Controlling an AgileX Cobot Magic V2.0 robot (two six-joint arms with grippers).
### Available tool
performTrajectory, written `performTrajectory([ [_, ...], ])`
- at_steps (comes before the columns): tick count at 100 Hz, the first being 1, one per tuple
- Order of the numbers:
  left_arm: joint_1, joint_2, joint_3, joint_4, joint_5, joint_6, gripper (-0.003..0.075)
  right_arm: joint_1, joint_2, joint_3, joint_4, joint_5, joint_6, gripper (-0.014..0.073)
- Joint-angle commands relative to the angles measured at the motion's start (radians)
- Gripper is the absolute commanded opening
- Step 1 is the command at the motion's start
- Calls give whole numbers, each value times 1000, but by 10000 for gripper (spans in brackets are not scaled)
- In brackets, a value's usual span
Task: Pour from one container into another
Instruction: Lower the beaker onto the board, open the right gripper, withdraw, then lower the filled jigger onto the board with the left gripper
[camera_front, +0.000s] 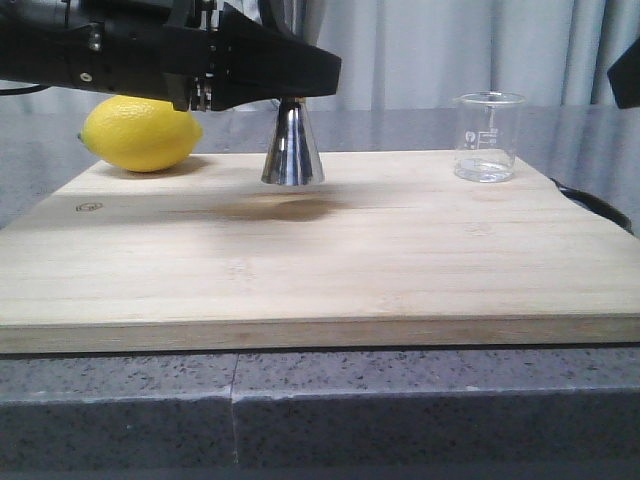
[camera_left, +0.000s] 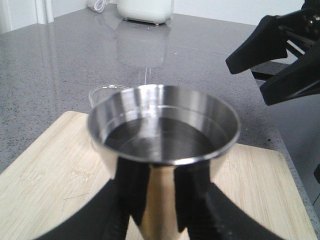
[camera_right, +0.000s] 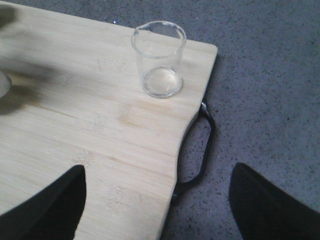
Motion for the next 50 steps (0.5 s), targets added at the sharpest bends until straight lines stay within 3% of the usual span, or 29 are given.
performTrajectory([
  [1, -8, -39, -30, -85, 104, -6, 199, -5, -11, -27, -13, -37, 3, 513],
  [34, -8, -37, -30, -83, 103, -6, 199, -5, -11, -27, -20, -38, -8, 513],
  [50, -8, -37, -30, -85, 103, 79, 199, -5, -11, -27, -20, -58, -15, 513],
])
